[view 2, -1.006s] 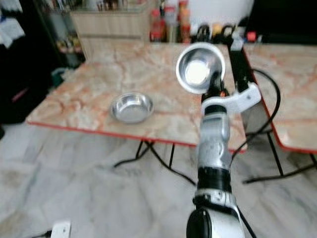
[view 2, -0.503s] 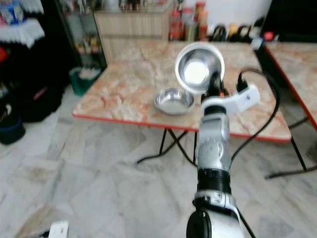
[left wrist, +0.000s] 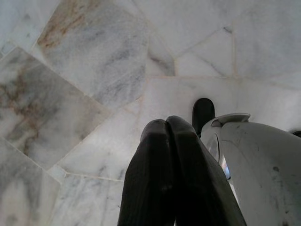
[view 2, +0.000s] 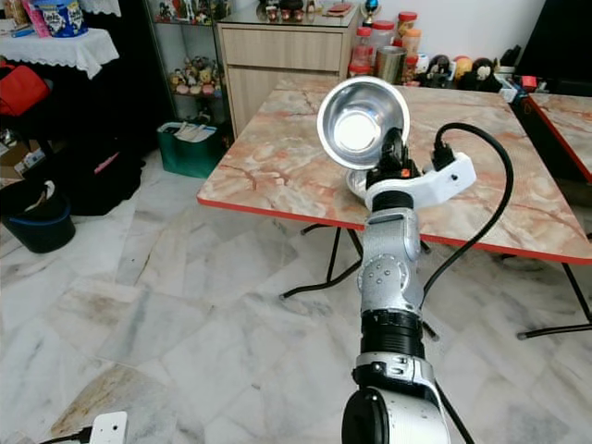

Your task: Setting the table

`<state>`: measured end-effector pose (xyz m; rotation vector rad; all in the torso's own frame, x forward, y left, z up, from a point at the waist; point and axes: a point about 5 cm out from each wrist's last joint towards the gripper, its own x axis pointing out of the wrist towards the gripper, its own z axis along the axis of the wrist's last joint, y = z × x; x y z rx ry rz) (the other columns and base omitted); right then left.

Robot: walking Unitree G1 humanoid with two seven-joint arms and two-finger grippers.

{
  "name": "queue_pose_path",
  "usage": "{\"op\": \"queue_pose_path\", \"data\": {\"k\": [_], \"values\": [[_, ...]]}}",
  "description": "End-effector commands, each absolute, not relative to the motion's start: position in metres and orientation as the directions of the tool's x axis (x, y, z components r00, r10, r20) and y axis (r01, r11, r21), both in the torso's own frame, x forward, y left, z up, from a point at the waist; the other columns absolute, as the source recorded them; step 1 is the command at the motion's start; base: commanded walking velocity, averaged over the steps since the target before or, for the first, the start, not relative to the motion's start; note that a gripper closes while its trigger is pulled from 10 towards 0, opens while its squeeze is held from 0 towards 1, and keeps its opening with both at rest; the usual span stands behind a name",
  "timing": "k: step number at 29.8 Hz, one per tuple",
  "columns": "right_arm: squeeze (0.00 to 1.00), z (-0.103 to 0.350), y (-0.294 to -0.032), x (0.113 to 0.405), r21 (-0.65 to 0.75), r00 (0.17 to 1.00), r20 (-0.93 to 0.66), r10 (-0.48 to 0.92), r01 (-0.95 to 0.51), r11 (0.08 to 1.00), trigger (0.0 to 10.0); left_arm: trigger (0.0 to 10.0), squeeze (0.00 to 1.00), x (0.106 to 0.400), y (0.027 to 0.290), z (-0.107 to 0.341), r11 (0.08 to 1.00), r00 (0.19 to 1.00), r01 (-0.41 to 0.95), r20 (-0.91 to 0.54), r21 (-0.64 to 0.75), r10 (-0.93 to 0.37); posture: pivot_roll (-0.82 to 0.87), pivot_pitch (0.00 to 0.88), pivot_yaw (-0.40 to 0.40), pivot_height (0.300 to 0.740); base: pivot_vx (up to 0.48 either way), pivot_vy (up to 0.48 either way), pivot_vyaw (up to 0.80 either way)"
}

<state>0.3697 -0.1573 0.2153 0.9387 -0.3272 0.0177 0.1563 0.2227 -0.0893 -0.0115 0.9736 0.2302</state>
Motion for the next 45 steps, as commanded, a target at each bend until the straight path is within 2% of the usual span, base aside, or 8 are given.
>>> {"op": "queue_pose_path", "data": {"k": [1, 4, 16, 21, 38, 45], "values": [[0.0, 0.2165, -0.1639, 0.3701, 0.784, 0.948, 0.286, -0.143, -0.146, 0.603, 10.0, 10.0, 0.0, 0.1574, 0.2219, -0.0891, 0.977, 0.541, -0.186, -0.82, 0.1, 0.187, 0.03, 0.014, 0.015, 0.74, 0.0, 0.0, 0.0], [0.0, 0.2149, -0.1691, 0.3698, 0.76, 0.946, 0.289, -0.147, -0.133, 0.636, 10.0, 10.0, 0.0, 0.1575, 0.2212, -0.0892, 0.978, 0.54, -0.182, -0.821, 0.1, 0.185, 0.03, 0.016, 0.014, 0.74, 0.0, 0.0, 0.0], [0.0, 0.2143, -0.1655, 0.3692, 0.76, 0.946, 0.296, -0.136, -0.147, 0.633, 10.0, 10.0, 0.0, 0.1593, 0.2192, -0.0888, 0.98, 0.546, -0.173, -0.818, 0.1, 0.18, 0.03, 0.019, 0.014, 0.74, 0.12, 0.0, 0.0], [0.0, 0.2153, -0.1665, 0.3693, 0.751, 0.944, 0.301, -0.136, -0.146, 0.643, 10.0, 10.0, 0.0, 0.1594, 0.2206, -0.0884, 0.978, 0.548, -0.183, -0.815, 0.104, 0.189, 0.03, 0.021, 0.014, 0.74, 0.244, 0.0, 0.73], [0.0, 0.2128, -0.169, 0.3694, 0.771, 0.943, 0.292, -0.159, -0.134, 0.622, 10.0, 10.0, 0.0, 0.1625, 0.2186, -0.0874, 0.977, 0.555, -0.185, -0.809, 0.103, 0.191, 0.03, 0.023, 0.01, 0.74, 0.291, 0.0, 0.0], [0.0, 0.2107, -0.1692, 0.3691, 0.747, 0.946, 0.289, -0.15, -0.124, 0.653, 10.0, 10.0, 0.0, 0.1636, 0.2187, -0.0869, 0.978, 0.56, -0.184, -0.806, 0.102, 0.19, 0.03, 0.025, 0.013, 0.74, 0.312, 0.0, 0.0]]}}
